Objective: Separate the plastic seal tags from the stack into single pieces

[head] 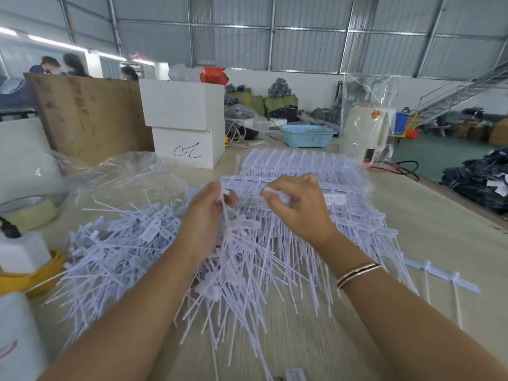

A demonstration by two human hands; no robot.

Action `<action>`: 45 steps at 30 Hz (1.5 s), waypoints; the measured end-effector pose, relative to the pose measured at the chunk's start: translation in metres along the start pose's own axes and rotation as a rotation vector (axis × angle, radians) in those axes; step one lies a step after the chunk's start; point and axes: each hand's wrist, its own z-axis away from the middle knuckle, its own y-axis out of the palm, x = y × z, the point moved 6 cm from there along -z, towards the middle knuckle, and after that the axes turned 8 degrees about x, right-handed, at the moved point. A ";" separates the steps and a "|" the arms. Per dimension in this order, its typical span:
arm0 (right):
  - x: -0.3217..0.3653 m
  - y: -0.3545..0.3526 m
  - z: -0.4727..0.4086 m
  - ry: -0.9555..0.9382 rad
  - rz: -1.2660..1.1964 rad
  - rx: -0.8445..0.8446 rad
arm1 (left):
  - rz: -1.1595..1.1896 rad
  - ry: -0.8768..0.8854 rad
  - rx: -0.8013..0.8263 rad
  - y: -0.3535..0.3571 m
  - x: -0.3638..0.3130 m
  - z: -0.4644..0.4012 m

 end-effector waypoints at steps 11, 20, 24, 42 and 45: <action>-0.022 0.023 0.010 0.203 -0.104 0.360 | -1.462 0.216 -0.351 -0.008 -0.009 0.006; -0.016 0.046 0.014 0.113 -0.181 0.568 | -1.068 0.417 0.162 0.024 -0.007 0.008; -0.013 0.046 0.011 0.129 -0.230 0.609 | -1.066 0.394 0.161 0.021 -0.001 0.005; -0.031 0.042 0.012 0.338 -0.116 0.694 | -1.148 0.394 0.165 0.019 0.002 0.005; -0.029 0.039 0.008 0.303 -0.101 0.645 | -1.123 0.353 0.161 0.018 0.003 0.004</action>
